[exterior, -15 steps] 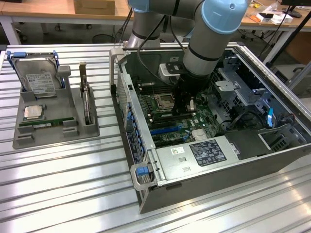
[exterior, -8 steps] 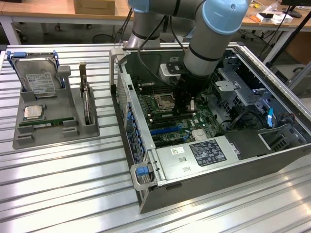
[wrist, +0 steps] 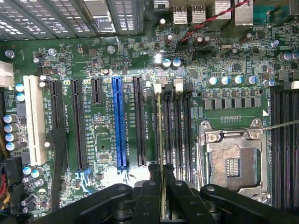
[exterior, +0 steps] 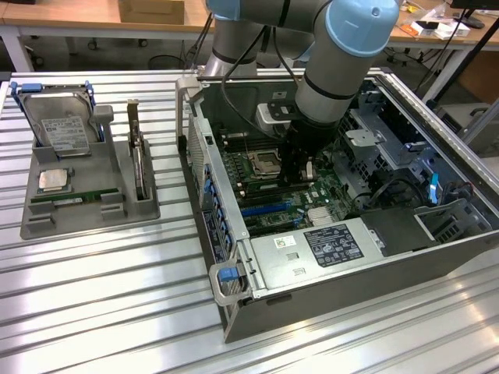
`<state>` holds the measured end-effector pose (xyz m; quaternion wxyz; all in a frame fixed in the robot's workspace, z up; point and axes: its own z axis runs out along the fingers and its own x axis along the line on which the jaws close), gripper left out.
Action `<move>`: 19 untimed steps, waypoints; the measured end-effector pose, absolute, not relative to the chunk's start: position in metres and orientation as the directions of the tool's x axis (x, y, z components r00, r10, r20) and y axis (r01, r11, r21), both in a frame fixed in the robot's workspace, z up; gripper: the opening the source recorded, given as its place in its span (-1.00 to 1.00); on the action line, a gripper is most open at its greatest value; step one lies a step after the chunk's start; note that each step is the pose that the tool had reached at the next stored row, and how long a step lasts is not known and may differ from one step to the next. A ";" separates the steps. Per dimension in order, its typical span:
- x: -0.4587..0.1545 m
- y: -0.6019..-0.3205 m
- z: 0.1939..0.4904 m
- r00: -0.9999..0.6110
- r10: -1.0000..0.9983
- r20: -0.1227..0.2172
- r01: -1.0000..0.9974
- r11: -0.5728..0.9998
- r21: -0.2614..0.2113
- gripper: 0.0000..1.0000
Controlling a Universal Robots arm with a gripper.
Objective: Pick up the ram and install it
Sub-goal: 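Insert the ram into the slot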
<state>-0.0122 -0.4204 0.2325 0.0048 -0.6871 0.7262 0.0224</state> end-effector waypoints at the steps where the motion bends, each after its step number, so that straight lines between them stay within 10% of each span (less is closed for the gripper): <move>1: -0.012 -0.420 0.232 -0.055 -0.998 -0.038 -0.998 0.055 0.026 -0.73; 19: -0.012 -0.419 0.231 -0.044 -0.998 -0.037 -0.999 0.043 0.026 -0.73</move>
